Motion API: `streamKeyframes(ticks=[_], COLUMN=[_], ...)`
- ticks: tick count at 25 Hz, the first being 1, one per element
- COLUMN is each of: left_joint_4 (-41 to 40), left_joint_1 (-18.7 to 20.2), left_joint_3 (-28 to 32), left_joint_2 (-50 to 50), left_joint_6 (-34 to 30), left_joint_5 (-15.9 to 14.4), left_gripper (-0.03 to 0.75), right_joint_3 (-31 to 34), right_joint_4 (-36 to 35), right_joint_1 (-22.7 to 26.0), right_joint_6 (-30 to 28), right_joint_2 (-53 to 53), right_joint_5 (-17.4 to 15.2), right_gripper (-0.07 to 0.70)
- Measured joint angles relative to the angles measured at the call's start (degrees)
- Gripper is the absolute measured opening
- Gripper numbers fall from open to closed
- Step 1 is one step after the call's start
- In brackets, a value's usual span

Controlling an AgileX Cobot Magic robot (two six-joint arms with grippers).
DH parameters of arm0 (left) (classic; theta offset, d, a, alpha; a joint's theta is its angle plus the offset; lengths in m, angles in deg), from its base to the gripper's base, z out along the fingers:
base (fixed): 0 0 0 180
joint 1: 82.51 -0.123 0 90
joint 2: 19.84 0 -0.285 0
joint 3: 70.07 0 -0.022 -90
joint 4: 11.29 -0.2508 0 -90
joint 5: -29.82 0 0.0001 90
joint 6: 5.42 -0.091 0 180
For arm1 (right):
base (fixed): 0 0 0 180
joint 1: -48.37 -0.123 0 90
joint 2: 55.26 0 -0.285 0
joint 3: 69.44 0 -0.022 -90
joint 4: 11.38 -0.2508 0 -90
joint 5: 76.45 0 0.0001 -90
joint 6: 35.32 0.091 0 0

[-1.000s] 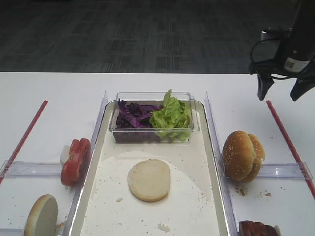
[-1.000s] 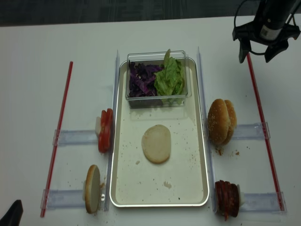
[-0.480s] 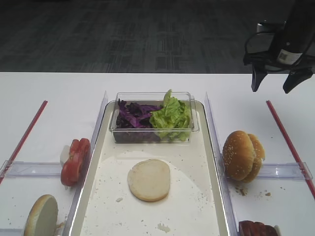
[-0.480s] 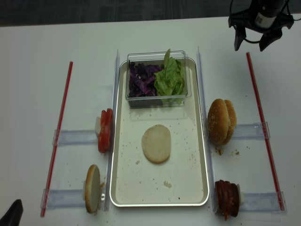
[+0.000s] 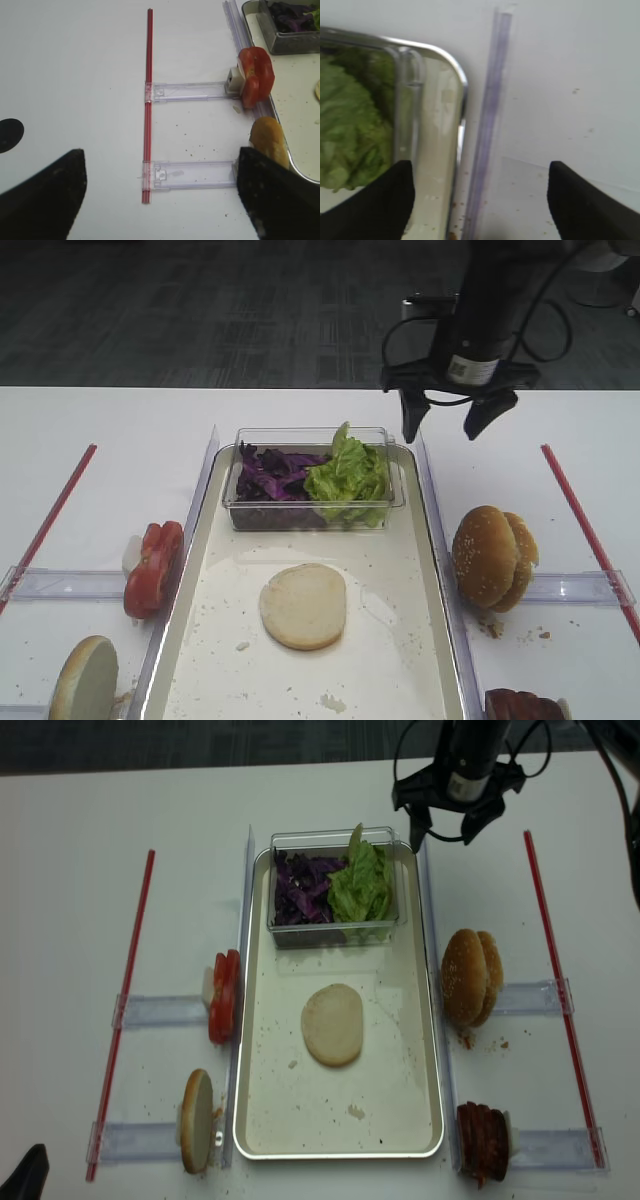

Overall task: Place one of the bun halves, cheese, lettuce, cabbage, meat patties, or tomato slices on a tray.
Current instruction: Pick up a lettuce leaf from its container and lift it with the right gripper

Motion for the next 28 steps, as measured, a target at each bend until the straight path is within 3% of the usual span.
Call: streamKeyframes(ticks=[6,11,28], left_joint_4=[0.0,0.0,0.0], left_joint_1=[0.0,0.0,0.0], left_joint_3=[0.0,0.0,0.0], left_joint_2=[0.0,0.0,0.0], left_joint_6=[0.0,0.0,0.0], left_joint_5=[0.0,0.0,0.0], left_gripper=[0.564,0.565,0.564], right_joint_3=[-2.4,-2.4,-2.4], right_joint_4=[-0.4,-0.8,-3.1], right_joint_1=[-7.5,-11.1,-13.8], right_joint_6=[1.5,2.5,3.7], right_joint_2=[0.0,0.0,3.2], right_joint_5=[0.8,1.1,4.1], right_gripper=[0.571,0.571,0.571])
